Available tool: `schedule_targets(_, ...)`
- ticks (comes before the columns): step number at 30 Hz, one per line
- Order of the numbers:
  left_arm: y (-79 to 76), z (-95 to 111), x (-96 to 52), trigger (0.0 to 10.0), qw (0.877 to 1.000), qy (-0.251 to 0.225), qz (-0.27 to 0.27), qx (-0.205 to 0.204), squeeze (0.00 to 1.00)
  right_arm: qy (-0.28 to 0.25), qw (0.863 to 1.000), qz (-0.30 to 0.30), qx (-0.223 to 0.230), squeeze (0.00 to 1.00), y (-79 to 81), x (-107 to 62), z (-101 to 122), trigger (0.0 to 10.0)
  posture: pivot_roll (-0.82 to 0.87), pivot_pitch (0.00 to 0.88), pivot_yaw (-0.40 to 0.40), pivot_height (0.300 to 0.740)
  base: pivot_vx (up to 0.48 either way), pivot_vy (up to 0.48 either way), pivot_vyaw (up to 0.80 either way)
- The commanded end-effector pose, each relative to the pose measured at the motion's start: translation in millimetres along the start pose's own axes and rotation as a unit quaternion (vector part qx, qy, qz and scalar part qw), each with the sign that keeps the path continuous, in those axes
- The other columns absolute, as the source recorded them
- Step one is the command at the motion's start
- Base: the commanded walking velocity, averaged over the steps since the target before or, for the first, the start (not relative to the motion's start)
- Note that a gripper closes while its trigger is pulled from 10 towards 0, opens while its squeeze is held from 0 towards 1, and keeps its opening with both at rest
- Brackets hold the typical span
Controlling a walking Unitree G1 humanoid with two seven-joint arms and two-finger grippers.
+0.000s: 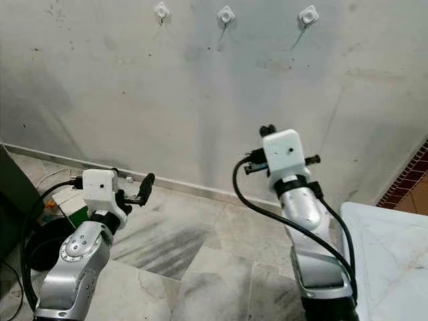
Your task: Hang keys on a hook
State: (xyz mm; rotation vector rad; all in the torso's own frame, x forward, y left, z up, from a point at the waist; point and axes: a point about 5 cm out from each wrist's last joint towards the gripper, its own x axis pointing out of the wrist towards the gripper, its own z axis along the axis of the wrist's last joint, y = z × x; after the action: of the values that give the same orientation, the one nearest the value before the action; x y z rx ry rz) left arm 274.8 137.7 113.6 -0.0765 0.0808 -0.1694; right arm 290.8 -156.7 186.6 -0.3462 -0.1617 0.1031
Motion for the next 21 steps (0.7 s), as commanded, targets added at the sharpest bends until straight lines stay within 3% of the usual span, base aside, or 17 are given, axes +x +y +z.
schedule_targets(1,0.7,1,1.5,10.0,1.0,0.002,-0.001,0.002,0.0,-0.012,1.0,0.004,0.005,0.0,3.9,0.8,6,10.0,-0.08,0.028,0.06,0.74,0.0,0.0,0.0)
schedule_targets(5,0.3,1,2.0,10.0,1.0,0.002,-0.001,0.002,0.0,-0.013,1.0,0.005,0.004,0.0,6.5,1.7,7,10.0,-0.08,0.026,0.056,0.74,0.0,0.0,0.0)
schedule_targets(8,0.2,1,2.0,10.0,1.0,0.001,-0.001,0.003,0.0,-0.002,1.0,-0.025,-0.018,0.0,-2.3,2.6,3,10.0,-0.08,0.027,0.053,0.74,0.0,0.0,0.0)
schedule_targets(12,0.3,2,1.8,10.0,1.0,0.001,0.0,0.003,0.0,0.011,1.0,-0.027,0.01,0.0,-6.0,3.5,-1,10.0,-0.08,0.029,0.05,0.74,0.0,0.0,0.0)
schedule_targets(13,0.3,1,1.6,10.0,1.0,0.001,0.0,0.001,0.0,0.007,0.999,0.006,0.044,0.0,-0.9,6.3,1,10.0,-0.08,0.029,0.05,0.74,0.0,0.0,0.0)
schedule_targets(15,0.2,1,1.6,10.0,1.0,0.001,0.0,0.001,0.0,0.002,0.998,0.026,0.061,0.0,2.8,7.6,4,10.0,-0.08,0.029,0.05,0.74,0.0,0.0,0.0)
schedule_targets(16,-0.2,1,1.6,10.0,1.0,0.001,-0.001,0.0,0.0,-0.009,0.992,0.071,0.105,0.0,12.4,9.6,11,10.0,-0.08,0.029,0.05,0.74,0.0,0.0,0.0)
schedule_targets(21,-1.0,1,2.2,10.0,1.0,0.001,-0.003,-0.001,0.0,-0.022,0.975,0.148,0.165,0.0,26.3,11.2,24,10.0,-0.08,0.026,0.049,0.74,0.0,0.0,0.0)
